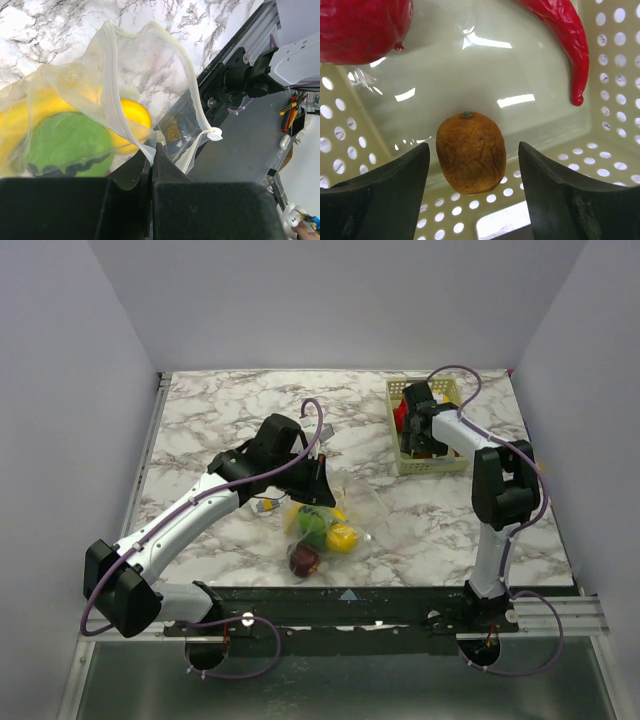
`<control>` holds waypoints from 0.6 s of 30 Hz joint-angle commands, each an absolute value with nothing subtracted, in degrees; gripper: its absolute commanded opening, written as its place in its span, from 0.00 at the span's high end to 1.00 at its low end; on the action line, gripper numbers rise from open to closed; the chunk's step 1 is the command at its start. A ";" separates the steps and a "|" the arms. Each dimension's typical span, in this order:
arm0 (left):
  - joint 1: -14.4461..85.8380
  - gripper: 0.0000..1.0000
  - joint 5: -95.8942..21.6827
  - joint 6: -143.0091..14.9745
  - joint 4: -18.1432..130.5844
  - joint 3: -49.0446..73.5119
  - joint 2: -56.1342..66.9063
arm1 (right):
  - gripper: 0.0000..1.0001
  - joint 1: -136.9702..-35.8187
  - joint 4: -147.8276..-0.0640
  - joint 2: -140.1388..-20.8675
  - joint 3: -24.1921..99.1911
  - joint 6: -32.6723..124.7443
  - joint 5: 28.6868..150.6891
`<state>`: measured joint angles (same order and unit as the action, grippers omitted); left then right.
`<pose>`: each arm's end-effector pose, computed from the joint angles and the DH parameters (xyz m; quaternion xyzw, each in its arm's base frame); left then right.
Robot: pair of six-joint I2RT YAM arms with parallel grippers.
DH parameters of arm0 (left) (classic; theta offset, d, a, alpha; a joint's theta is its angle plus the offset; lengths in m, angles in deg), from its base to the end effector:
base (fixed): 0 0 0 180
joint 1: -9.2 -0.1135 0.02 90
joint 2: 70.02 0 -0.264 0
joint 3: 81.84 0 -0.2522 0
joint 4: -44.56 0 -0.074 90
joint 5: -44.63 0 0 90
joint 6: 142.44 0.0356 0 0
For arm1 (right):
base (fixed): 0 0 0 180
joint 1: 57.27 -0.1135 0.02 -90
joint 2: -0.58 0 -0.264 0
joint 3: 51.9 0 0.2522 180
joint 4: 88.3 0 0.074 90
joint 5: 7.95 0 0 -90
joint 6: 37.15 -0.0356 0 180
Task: Place the food in the zip-top bag and seal the zipper
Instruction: Pick up the fake fruit from the bin.
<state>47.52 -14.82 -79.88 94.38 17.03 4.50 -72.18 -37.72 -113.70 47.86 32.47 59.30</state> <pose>0.2056 -0.1855 0.3253 0.1881 0.8715 -0.4110 0.1904 0.4072 0.0942 0.1940 0.0882 0.9542 -0.1195 0.2598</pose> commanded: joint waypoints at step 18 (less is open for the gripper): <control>47.39 1.00 -12.58 -79.47 92.93 17.37 3.52 | 0.62 -71.85 -43.50 -107.35 45.89 33.43 61.46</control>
<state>47.52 -14.65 -79.86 94.38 17.05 4.50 -72.14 -39.23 -112.98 47.45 33.43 60.09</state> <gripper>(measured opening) 0.008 0.523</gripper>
